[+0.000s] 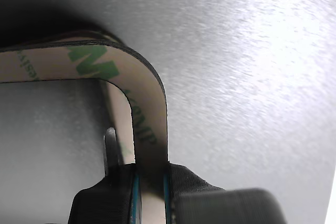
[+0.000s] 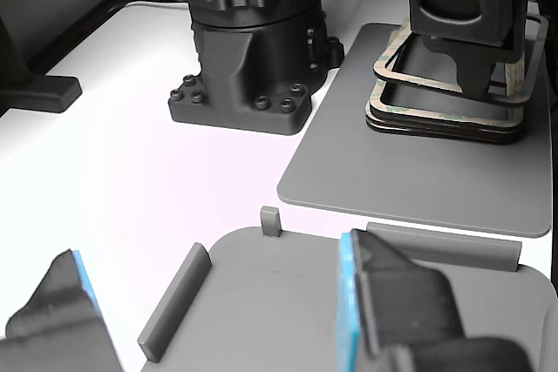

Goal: Move top rectangular frame to the holder.

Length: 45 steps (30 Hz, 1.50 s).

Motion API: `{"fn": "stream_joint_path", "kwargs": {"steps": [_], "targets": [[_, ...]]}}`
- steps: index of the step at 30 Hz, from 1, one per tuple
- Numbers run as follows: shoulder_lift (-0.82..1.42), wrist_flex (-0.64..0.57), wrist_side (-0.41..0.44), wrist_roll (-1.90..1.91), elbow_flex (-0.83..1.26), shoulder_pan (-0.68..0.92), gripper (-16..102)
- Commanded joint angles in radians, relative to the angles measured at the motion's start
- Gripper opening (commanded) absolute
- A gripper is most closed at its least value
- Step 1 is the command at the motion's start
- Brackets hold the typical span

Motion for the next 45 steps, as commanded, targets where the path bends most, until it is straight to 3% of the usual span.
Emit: {"fn": "stream_joint_path", "kwargs": {"steps": [1,11,19,31,45], "targets": [[0.034,0.051,0.006,0.034,-0.087,-0.037,-11],[0.110,0.143,-0.051,0.255,-0.262,-0.268,-11],[0.092,0.143,-0.011,0.413,-0.311,-0.451,-10],[-0.100,0.144,0.009,0.328,-0.485,-0.729,-10],[-0.321,0.144,0.054,0.454,-0.706,-0.893,-10]]}}
